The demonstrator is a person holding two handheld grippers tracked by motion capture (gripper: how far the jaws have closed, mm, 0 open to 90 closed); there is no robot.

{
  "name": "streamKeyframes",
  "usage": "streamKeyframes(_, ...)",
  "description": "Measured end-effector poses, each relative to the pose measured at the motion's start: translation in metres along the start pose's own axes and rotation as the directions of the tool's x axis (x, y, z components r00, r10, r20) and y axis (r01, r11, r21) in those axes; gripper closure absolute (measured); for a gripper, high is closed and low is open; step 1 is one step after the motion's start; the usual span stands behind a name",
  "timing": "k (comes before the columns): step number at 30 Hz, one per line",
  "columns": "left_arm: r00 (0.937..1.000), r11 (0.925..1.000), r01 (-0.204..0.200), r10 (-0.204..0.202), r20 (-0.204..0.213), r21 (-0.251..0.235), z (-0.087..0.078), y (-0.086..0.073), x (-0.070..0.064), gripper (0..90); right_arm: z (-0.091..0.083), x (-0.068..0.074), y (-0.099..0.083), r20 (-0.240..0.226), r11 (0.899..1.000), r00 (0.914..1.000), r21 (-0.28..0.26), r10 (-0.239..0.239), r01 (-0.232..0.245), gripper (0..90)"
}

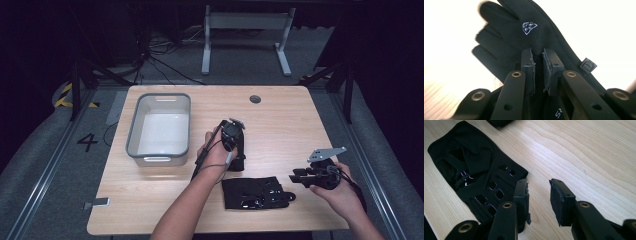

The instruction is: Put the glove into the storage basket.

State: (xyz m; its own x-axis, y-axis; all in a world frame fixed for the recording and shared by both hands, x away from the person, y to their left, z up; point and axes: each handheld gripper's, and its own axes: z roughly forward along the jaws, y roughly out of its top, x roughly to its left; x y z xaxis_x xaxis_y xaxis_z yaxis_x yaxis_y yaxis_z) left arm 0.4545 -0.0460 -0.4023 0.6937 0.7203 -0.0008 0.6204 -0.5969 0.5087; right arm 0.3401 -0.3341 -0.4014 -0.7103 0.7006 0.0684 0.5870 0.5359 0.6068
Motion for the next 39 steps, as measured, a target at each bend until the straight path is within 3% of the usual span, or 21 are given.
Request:
streamKeyframes(6,0.9972,0.9962,-0.05,0.054,0.051,-0.072,-0.033,-0.001,-0.006,79.8,0.0,0.0,0.0,0.002,1.0,1.0,-0.003,0.001,-0.001,67.5)
streamKeyframes(9,0.992,0.9917,-0.084,0.093,0.086,-0.097,-0.046,-0.002,-0.012,79.6,-0.001,0.0,0.0,0.007,1.0,1.0,-0.005,0.002,-0.002,67.5)
streamKeyframes(12,0.9843,0.9865,-0.119,0.132,0.117,-0.112,-0.057,-0.006,-0.021,79.4,-0.002,0.0,-0.001,0.007,1.0,1.0,-0.007,0.003,-0.003,67.3)
streamKeyframes(15,0.9722,0.9799,-0.163,0.179,0.151,-0.115,-0.067,-0.009,-0.03,79.4,-0.002,0.0,0.0,0.006,1.0,1.0,-0.009,0.007,-0.007,67.4)
streamKeyframes(17,0.9606,0.9722,-0.199,0.218,0.172,-0.123,-0.071,-0.012,-0.038,79.4,-0.002,0.0,0.0,0.006,1.0,1.0,-0.009,0.006,-0.006,67.3)
streamKeyframes(20,0.9363,0.9565,-0.261,0.284,0.207,-0.13,-0.075,-0.018,-0.05,79.3,-0.003,0.0,-0.001,0.008,1.0,0.9999,-0.009,0.007,-0.007,67.3)
streamKeyframes(22,0.9244,0.9499,-0.285,0.308,0.225,-0.128,-0.074,-0.022,-0.056,79.3,-0.003,0.0,-0.001,0.009,1.0,0.9999,-0.01,0.008,-0.007,67.3)
streamKeyframes(23,0.9057,0.9428,-0.306,0.331,0.265,-0.132,-0.072,-0.026,-0.061,79.2,-0.004,-0.001,-0.001,0.012,1.0,0.9998,-0.009,0.013,-0.013,67.4)
streamKeyframes(24,0.9057,0.9428,-0.306,0.331,0.265,-0.132,-0.072,-0.026,-0.061,79.2,-0.004,-0.001,-0.001,0.012,1.0,0.9998,-0.009,0.013,-0.013,67.4)
streamKeyframes(26,0.8918,0.9365,-0.323,0.35,0.287,-0.136,-0.071,-0.03,-0.066,79.2,-0.004,-0.002,-0.002,0.012,1.0,0.9998,-0.01,0.018,-0.018,67.3)
streamKeyframes(30,0.8508,0.9167,-0.372,0.4,0.341,-0.145,-0.067,-0.037,-0.075,79.2,-0.004,-0.003,-0.002,0.016,1.0,0.9996,-0.009,0.021,-0.021,67.3)
streamKeyframes(33,0.8288,0.8999,-0.418,0.434,0.353,-0.126,-0.058,-0.041,-0.079,79.0,-0.002,-0.002,-0.002,0.017,1.0,0.9997,-0.005,0.02,-0.02,67.3)
streamKeyframes(34,0.8251,0.8982,-0.422,0.437,0.358,-0.122,-0.055,-0.042,-0.079,79.0,-0.002,-0.002,-0.002,0.017,1.0,0.9997,-0.005,0.02,-0.02,67.3)
streamKeyframes(35,0.812,0.892,-0.435,0.447,0.375,-0.123,-0.052,-0.043,-0.08,78.9,-0.002,-0.002,-0.002,0.015,1.0,0.9997,-0.004,0.019,-0.019,67.3)
streamKeyframes(36,0.803,0.889,-0.443,0.451,0.389,-0.116,-0.048,-0.045,-0.081,78.7,-0.001,-0.002,-0.002,0.014,1.0,0.9997,-0.002,0.018,-0.018,67.3)
streamKeyframes(38,0.7932,0.8817,-0.46,0.461,0.397,-0.106,-0.042,-0.047,-0.084,78.1,-0.001,-0.002,-0.002,0.015,1.0,0.9997,-0.001,0.018,-0.018,67.2)
streamKeyframes(39,0.7926,0.8817,-0.46,0.461,0.399,-0.103,-0.039,-0.048,-0.085,77.6,-0.001,-0.002,-0.002,0.014,1.0,0.9997,-0.001,0.019,-0.019,67.1)
